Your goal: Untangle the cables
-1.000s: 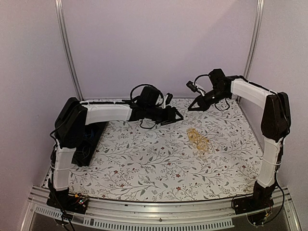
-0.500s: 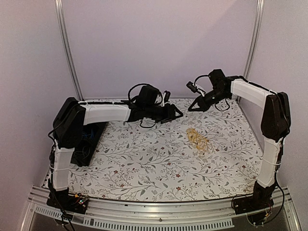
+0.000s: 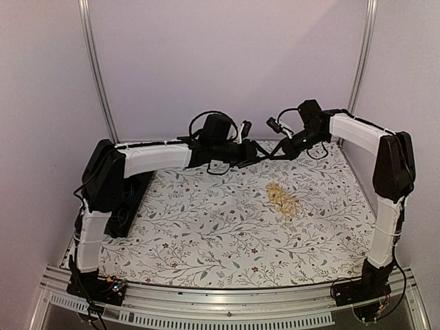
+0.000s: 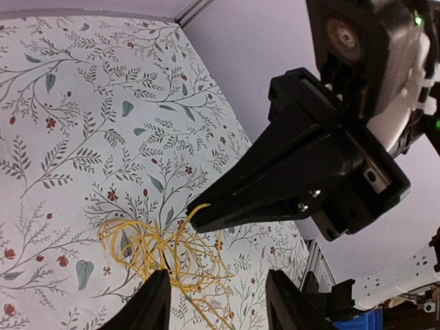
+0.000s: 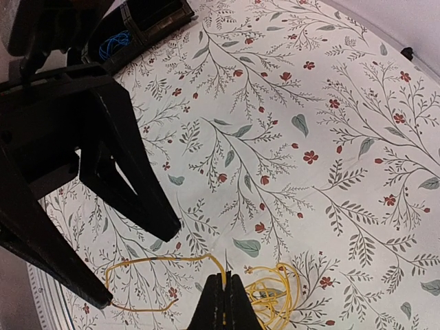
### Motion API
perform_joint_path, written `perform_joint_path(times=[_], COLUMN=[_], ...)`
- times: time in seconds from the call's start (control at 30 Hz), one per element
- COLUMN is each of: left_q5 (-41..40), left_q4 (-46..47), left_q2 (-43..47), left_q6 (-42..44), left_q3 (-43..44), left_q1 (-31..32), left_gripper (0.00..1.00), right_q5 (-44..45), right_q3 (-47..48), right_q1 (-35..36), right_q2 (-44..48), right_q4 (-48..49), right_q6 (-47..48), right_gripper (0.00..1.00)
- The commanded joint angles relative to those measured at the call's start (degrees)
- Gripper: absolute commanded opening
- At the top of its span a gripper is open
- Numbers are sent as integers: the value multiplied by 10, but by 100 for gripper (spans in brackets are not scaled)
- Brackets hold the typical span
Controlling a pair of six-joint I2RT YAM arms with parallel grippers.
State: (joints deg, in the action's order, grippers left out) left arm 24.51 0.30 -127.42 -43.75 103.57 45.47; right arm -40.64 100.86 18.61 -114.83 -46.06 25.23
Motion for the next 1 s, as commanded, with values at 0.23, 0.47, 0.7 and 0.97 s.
perform_joint_path(times=[0.23, 0.47, 0.7, 0.97], left_q5=[17, 46, 13, -74], left_q4=[-109, -98, -85, -113], left_q2=[-50, -53, 2, 112], left_q6=[11, 14, 34, 71], left_q3=[70, 65, 41, 3], left_q1=[6, 3, -1, -3], left_gripper=[42, 21, 0, 0], right_q5=[0, -3, -32, -83], right_q3=[7, 8, -47, -138], right_q1=[0, 1, 1, 1], right_q2=[5, 3, -3, -42], right_q4=[8, 13, 51, 176], right_q6=[-7, -11, -6, -53], right_gripper=[2, 3, 10, 33])
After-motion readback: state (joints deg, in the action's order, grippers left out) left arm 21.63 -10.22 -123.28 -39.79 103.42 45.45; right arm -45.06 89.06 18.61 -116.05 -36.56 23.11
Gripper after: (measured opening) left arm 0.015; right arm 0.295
